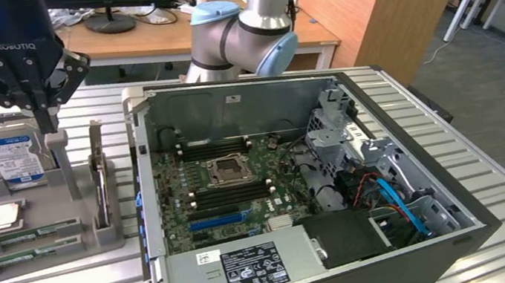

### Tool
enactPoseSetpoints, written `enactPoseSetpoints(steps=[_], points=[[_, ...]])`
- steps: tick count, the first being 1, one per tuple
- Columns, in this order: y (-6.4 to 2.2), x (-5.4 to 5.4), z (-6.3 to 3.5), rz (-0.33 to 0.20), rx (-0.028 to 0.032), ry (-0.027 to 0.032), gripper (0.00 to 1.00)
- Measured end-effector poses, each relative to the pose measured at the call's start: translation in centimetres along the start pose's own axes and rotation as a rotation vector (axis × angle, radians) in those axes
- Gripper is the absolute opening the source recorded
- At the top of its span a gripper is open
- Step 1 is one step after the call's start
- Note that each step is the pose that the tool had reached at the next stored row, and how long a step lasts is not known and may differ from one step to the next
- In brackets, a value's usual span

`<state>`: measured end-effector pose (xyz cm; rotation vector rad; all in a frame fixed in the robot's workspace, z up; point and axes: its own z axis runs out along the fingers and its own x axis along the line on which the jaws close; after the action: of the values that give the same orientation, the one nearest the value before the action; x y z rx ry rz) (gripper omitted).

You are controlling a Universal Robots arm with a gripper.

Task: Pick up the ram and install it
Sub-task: 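Reach for the ram, then pick up the ram and move it above insertion slot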

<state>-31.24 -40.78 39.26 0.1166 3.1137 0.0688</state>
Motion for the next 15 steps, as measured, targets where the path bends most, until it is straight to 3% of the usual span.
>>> enactPoseSetpoints(steps=[15], points=[[0.0, 0.0, 0.0, -0.028, -0.0007, 0.0013, 0.1]])
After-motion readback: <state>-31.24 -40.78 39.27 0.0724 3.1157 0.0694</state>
